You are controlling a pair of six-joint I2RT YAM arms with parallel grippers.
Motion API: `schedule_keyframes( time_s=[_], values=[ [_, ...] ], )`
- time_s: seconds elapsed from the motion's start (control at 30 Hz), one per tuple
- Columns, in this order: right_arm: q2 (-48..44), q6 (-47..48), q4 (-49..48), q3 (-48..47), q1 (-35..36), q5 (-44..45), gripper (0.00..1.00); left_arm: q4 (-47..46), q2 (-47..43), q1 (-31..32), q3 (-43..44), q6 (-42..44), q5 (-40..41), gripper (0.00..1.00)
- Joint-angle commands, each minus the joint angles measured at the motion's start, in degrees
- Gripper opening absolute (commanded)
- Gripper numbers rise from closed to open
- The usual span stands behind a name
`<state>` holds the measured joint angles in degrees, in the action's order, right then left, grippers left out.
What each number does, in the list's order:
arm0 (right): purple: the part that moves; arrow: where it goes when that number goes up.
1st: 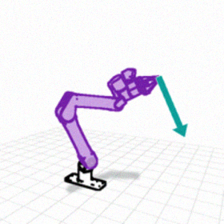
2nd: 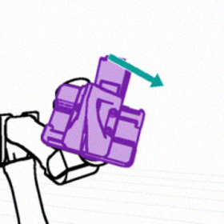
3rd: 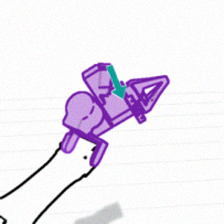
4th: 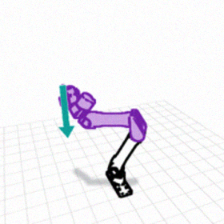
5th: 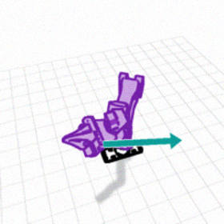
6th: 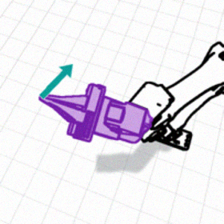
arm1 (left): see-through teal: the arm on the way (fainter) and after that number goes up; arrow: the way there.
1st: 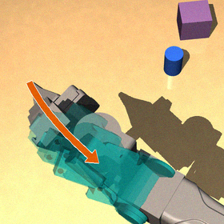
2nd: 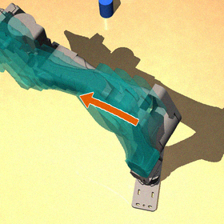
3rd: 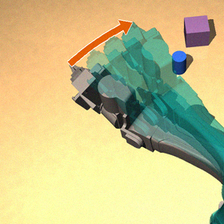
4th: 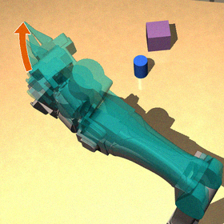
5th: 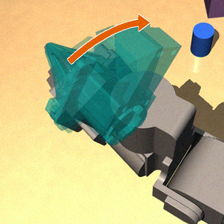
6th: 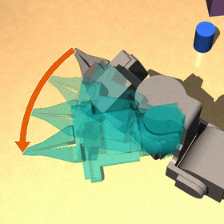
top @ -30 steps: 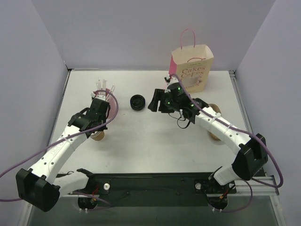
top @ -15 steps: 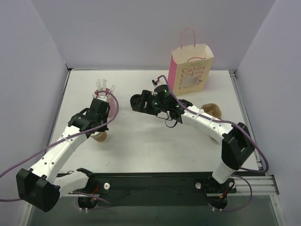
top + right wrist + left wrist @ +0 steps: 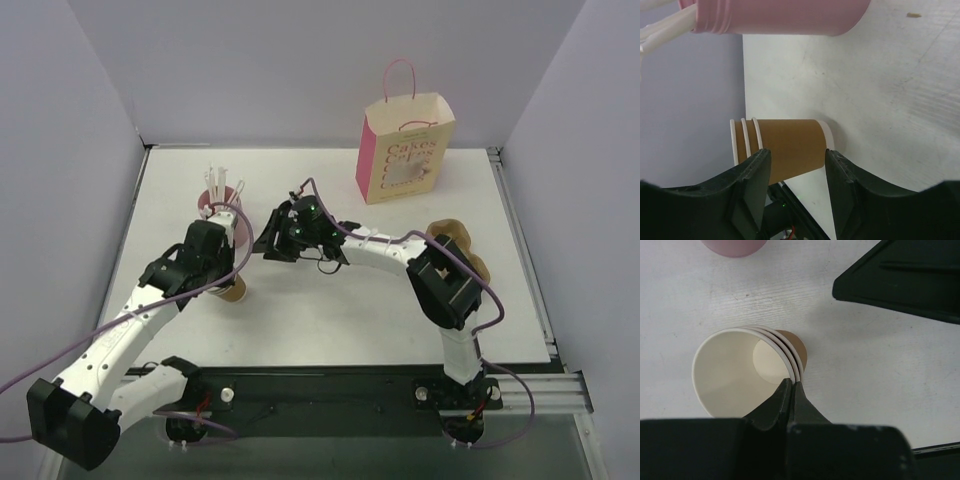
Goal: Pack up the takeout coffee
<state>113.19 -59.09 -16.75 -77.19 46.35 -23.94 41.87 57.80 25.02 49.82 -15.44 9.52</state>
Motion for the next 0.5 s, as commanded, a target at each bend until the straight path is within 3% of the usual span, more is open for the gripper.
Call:
schedule_keyframes(
  time_s=[0.0, 0.47],
  values=[
    [0.72, -3.22, -6.09, -3.76, 1.11, -3.38, 0.47, -4.42, -2.34, 0.21, -0.16, 1.38, -1.96, 0.00],
    [3.18, -3.31, -5.83, -5.87, 3.31, -4.62, 0.46, -4.51, -2.69, 1.53, -0.52, 1.12, -1.26, 0.00]
  ],
)
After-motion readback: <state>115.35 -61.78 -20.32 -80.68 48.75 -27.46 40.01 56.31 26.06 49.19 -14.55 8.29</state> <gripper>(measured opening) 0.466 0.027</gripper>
